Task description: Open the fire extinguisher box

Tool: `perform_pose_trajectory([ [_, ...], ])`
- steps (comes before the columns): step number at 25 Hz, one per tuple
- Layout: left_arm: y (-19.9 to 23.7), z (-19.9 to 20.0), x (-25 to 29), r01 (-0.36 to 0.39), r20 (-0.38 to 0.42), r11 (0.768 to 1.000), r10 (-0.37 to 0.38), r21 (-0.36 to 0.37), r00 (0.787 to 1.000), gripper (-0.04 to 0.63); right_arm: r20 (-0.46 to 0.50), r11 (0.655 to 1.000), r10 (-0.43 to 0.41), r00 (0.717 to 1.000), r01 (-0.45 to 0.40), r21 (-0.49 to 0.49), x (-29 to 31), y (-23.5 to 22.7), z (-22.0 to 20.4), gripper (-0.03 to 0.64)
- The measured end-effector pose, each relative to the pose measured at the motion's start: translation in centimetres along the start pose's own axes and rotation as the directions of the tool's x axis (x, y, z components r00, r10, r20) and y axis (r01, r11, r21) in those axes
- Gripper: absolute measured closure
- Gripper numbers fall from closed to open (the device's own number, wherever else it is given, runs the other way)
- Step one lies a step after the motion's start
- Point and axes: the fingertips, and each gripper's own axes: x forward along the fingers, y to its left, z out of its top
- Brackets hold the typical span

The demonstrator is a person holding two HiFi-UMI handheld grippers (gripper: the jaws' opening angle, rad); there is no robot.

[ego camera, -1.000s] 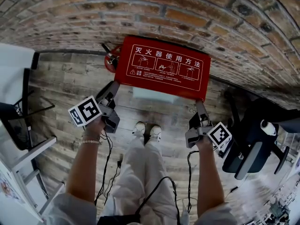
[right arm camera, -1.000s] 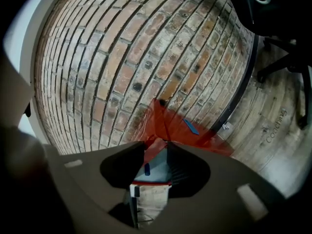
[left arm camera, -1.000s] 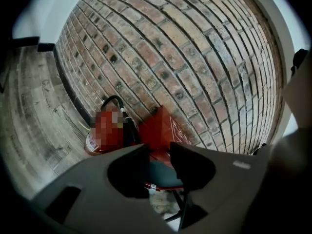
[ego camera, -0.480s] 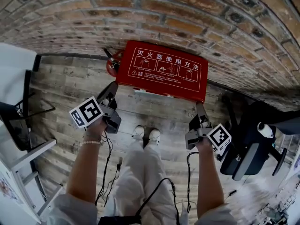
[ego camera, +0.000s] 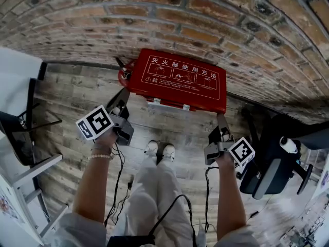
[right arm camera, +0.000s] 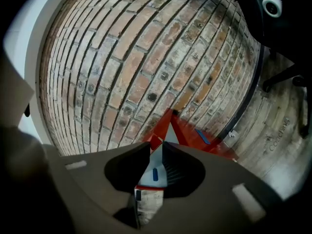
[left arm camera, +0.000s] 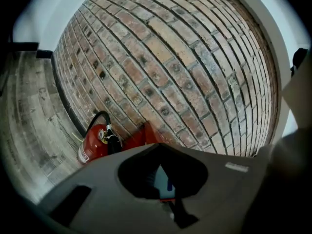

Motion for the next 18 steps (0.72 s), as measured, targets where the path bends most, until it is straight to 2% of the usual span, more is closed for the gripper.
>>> perform_pose_trajectory([
  [10,-2.3,1.9,0.2,0.030,0.022,0.999,-0.030,0.023,0.999,0.598,0.013,0.999,0.029,1.000,-0.028,-0.043,0.1,2.3,1.8,0.555],
  [15,-3.8,2.9,0.9,0.057,0.029,0.998,-0.058,0.040,0.998,0.598,0.011,0.992,0.084,0.996,-0.082,-0.101,0.5,4.0,2.8,0.557],
  [18,-4.3,3.3,1.1,0.063,0.031,0.997,-0.065,0.042,0.997,0.598,0.018,0.992,0.091,0.996,-0.089,-0.095,0.5,4.4,3.3,0.558],
])
